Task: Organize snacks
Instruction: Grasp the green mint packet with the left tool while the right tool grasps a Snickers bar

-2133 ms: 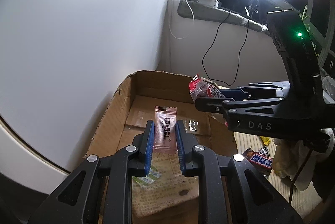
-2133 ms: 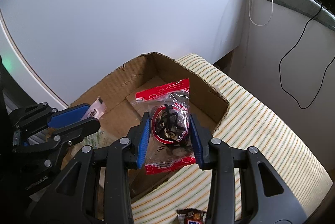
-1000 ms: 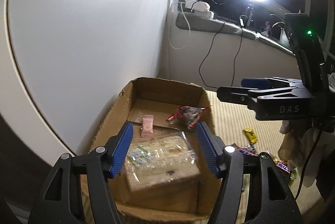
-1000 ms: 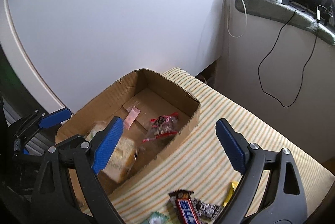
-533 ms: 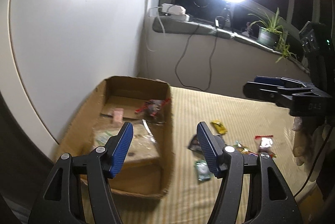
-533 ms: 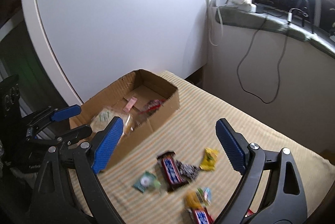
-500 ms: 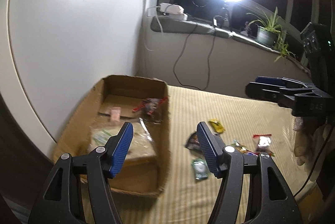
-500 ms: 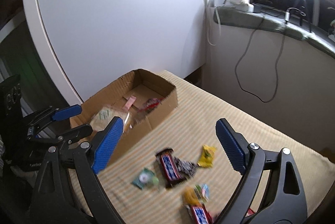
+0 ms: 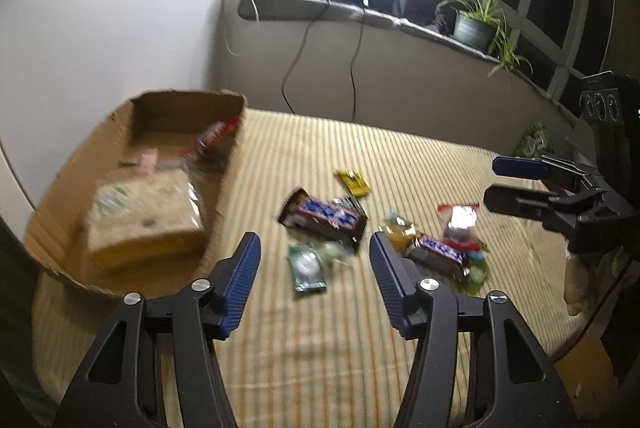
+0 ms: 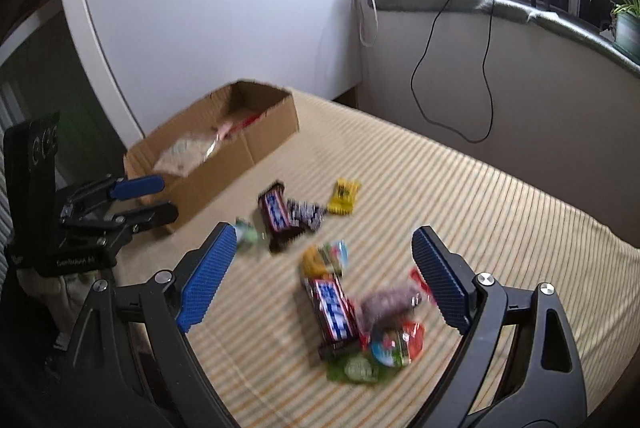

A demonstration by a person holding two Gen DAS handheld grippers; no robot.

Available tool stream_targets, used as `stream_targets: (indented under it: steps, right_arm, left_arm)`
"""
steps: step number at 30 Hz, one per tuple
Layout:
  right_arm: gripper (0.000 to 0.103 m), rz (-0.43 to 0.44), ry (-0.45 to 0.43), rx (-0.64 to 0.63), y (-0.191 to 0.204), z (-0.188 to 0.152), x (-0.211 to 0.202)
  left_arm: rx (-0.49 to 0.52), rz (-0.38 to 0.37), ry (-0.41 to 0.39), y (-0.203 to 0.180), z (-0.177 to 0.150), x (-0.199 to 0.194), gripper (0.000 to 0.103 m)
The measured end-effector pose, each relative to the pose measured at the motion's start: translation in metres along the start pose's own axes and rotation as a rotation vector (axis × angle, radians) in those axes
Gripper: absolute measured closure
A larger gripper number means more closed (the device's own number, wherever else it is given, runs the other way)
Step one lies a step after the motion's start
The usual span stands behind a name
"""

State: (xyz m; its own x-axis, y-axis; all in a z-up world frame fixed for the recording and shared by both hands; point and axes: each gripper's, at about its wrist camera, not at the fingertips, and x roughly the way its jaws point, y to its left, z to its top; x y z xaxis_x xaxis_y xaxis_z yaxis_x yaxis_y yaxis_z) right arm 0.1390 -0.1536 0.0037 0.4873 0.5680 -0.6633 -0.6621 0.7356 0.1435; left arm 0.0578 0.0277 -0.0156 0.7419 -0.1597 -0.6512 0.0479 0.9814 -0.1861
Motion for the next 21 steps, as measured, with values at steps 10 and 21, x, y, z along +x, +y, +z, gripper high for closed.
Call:
stream_targets:
  steps: [10,21]
  right_arm:
    - [0.041,0.047,0.128,-0.077,0.009,-0.033,0.033]
    - [0.051,0.054,0.188,-0.058,-0.002,-0.039,0.061]
  left_arm:
    - [0.024,0.003,0.088,-0.015,-0.016,0.034,0.064]
    - [0.081,0.053,0.114,-0.028,-0.009,0.065,0.064]
